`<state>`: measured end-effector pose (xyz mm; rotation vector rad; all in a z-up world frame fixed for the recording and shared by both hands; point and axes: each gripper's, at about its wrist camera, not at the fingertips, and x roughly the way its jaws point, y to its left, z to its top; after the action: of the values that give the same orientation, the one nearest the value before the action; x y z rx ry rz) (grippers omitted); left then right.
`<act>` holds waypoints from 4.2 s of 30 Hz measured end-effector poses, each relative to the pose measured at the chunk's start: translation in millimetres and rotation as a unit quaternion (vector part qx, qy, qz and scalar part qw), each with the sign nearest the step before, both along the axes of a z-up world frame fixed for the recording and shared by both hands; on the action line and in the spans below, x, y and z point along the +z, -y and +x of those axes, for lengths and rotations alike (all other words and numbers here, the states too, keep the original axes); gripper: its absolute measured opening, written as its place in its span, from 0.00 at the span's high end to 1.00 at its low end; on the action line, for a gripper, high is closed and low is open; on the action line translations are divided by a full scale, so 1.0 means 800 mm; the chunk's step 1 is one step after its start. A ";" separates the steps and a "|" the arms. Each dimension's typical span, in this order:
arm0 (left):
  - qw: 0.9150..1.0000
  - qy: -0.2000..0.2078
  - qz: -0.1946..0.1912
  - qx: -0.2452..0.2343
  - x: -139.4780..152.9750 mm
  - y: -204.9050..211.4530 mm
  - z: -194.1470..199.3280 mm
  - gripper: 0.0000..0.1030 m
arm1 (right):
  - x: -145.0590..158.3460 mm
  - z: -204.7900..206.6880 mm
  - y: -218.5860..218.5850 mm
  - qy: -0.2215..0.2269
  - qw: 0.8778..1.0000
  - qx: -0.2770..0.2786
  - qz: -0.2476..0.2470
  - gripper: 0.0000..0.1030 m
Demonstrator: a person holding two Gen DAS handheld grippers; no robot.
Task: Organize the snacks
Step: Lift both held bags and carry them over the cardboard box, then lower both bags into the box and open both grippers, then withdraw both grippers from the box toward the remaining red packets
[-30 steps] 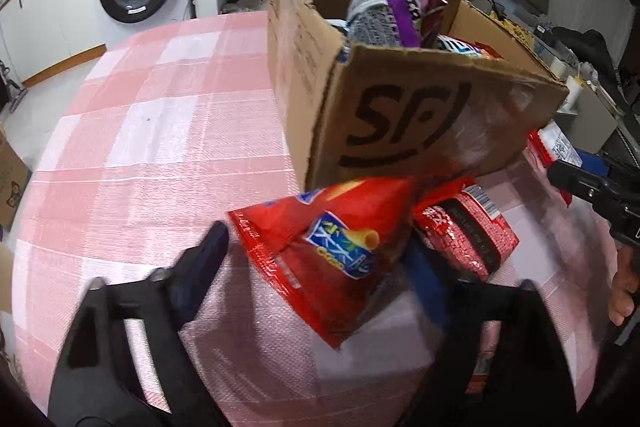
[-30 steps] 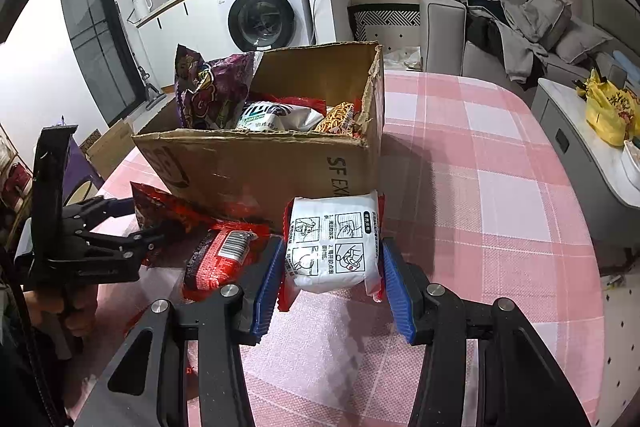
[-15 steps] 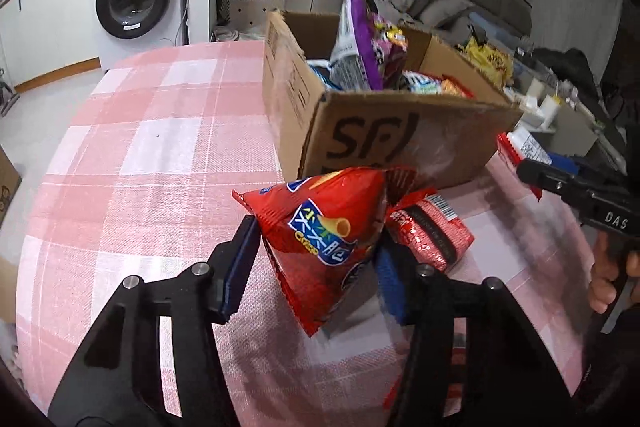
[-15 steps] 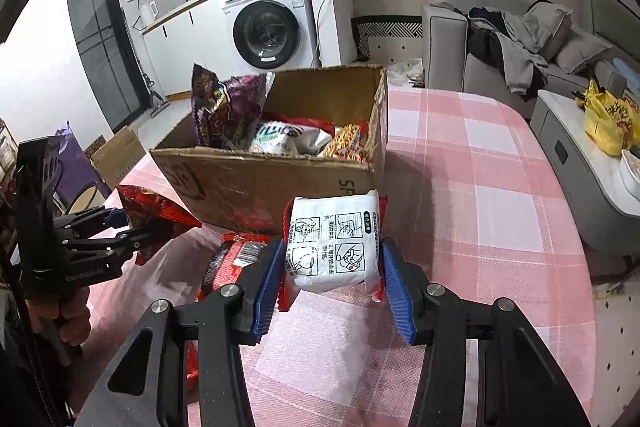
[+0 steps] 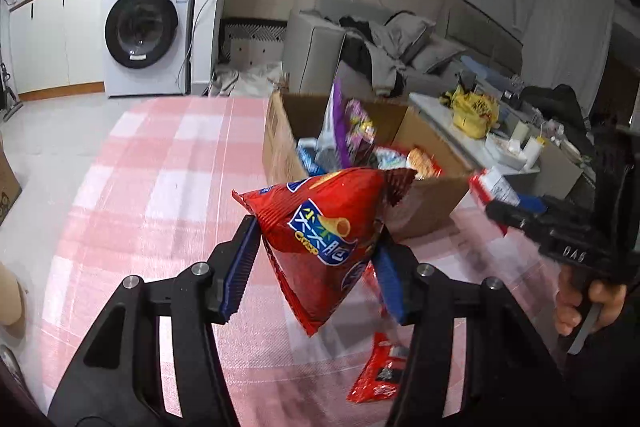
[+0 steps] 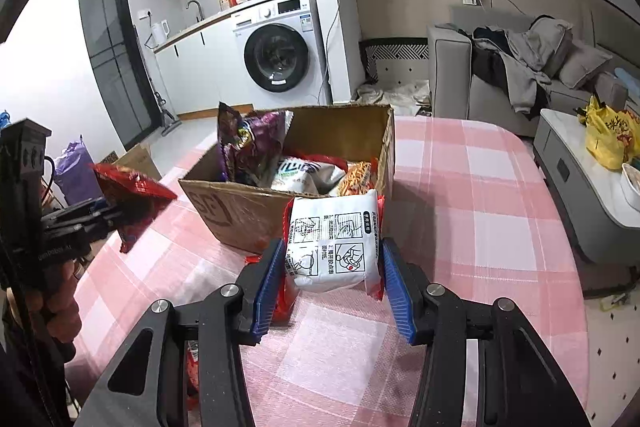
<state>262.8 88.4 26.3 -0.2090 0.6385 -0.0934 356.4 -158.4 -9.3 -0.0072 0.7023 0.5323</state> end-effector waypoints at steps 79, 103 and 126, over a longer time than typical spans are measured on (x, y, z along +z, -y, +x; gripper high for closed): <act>0.998 -0.036 0.038 -0.033 -0.007 0.093 0.246 0.49 | 0.017 0.145 -0.068 -0.035 0.999 0.001 0.040 0.52; 0.997 -0.028 0.056 -0.036 0.010 0.084 0.164 0.19 | 0.034 0.109 -0.044 -0.018 0.999 -0.007 0.029 0.07; 0.999 -0.017 0.044 -0.003 0.019 0.056 0.012 0.01 | 0.015 0.032 -0.010 -0.054 0.998 -0.009 0.035 0.00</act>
<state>272.7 43.6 41.3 -0.1245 0.6753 -0.0685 382.2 -150.4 2.6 0.0932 0.7880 0.5429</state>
